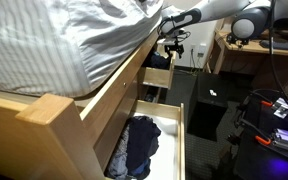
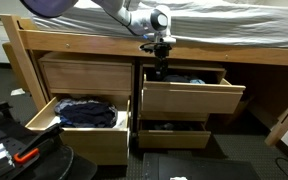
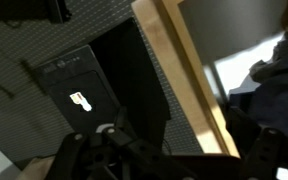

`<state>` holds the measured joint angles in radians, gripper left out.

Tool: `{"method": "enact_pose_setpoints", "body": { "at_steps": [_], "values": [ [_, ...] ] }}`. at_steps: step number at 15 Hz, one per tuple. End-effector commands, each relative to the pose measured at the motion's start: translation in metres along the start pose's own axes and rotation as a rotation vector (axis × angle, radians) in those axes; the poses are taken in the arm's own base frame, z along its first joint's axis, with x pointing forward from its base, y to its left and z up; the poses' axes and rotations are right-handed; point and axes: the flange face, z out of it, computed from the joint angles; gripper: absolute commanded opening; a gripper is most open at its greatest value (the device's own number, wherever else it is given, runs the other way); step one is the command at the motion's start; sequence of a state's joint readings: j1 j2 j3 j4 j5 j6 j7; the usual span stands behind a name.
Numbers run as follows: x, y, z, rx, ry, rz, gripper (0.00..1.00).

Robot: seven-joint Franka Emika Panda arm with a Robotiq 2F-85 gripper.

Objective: Open the top right drawer.

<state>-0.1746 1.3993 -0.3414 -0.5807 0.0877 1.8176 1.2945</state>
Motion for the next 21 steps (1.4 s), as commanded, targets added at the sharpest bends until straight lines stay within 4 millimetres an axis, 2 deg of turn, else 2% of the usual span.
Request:
{"method": "enact_pose_setpoints", "body": {
  "at_steps": [1, 2, 3, 5, 7, 8, 10, 12, 18, 21],
  "values": [
    [0.002, -0.007, 0.037, 0.116, -0.084, -0.120, 1.00],
    [0.001, -0.007, 0.045, 0.130, -0.107, -0.165, 1.00],
    [-0.006, -0.008, 0.031, 0.083, -0.052, -0.102, 1.00],
    [-0.004, -0.007, 0.047, 0.100, -0.077, -0.139, 1.00],
    [0.001, -0.007, 0.049, 0.105, -0.084, -0.145, 1.00],
    [-0.001, -0.001, 0.051, 0.048, -0.078, -0.142, 1.00],
    [0.009, 0.008, 0.064, -0.022, -0.048, -0.066, 1.00],
    [0.021, 0.024, 0.087, -0.125, -0.011, 0.015, 1.00],
    [0.029, 0.049, 0.092, -0.304, 0.060, 0.187, 1.00],
    [0.033, 0.069, 0.104, -0.419, 0.078, 0.247, 1.00]
  ]
}}
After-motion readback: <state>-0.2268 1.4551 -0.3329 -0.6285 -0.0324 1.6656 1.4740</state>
